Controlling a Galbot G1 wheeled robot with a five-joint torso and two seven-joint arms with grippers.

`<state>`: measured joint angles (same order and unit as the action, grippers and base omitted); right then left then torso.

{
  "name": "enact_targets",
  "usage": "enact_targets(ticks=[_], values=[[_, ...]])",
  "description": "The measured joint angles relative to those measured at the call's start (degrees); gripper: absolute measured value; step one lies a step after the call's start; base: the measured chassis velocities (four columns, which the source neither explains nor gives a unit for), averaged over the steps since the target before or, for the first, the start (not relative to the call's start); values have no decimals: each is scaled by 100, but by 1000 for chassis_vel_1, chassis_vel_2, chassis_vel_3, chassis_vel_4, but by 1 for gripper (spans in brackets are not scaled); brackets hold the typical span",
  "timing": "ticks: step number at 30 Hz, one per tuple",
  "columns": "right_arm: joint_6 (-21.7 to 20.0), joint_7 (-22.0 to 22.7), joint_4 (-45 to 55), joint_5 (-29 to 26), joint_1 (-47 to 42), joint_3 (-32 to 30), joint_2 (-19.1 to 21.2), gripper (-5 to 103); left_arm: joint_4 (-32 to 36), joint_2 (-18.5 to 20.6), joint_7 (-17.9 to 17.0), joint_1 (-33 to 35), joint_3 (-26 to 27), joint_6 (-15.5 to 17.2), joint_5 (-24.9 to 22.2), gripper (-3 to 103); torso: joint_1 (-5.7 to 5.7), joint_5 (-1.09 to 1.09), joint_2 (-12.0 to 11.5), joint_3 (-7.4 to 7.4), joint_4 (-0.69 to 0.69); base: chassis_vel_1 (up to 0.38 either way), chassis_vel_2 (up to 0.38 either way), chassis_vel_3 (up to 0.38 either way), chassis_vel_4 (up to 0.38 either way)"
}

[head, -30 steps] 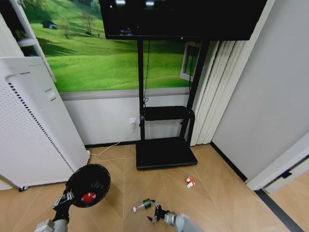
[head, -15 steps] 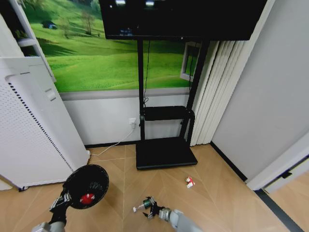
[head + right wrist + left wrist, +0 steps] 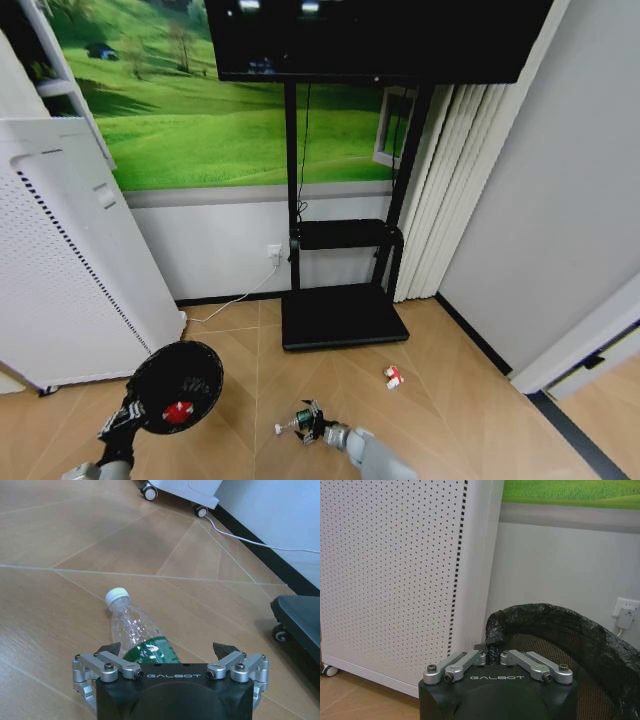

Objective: Pick up the trash bin and place the garbage on the floor into it.

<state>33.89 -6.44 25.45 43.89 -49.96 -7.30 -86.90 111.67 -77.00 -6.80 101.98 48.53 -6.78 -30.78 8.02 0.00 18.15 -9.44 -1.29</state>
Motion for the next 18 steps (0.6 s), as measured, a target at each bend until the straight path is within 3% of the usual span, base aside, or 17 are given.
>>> enact_targets(ticks=[18], values=[[-487,291,-32,232,-44,109,118,100,35,8,15,57,21,-47,-16,7,0,0,0,0,0,0,0,0,0]])
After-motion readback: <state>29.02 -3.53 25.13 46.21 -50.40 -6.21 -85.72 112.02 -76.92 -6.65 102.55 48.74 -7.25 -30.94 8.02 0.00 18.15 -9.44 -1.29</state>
